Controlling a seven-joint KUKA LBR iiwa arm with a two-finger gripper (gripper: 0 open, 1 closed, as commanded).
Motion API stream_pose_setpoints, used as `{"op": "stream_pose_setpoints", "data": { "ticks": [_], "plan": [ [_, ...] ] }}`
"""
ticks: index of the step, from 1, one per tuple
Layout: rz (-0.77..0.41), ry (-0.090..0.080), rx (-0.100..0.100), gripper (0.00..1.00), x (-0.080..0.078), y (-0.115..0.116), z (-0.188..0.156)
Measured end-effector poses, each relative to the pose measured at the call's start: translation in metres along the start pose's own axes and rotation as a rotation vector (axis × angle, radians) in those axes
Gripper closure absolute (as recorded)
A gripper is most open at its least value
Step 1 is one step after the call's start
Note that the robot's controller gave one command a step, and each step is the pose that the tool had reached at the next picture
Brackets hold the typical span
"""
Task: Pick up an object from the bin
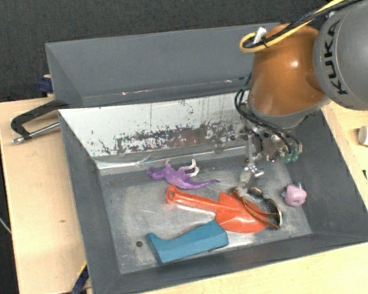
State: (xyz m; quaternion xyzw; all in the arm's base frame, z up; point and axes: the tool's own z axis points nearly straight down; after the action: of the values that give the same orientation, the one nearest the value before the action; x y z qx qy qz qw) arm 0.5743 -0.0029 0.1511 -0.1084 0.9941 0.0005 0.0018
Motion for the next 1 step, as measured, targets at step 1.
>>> {"op": "stream_pose_setpoints", "data": {
  "ticks": [1],
  "plan": [
    [0.037,0.003,-0.001,0.00,0.0233,0.0080,0.0117]
  ]
}}
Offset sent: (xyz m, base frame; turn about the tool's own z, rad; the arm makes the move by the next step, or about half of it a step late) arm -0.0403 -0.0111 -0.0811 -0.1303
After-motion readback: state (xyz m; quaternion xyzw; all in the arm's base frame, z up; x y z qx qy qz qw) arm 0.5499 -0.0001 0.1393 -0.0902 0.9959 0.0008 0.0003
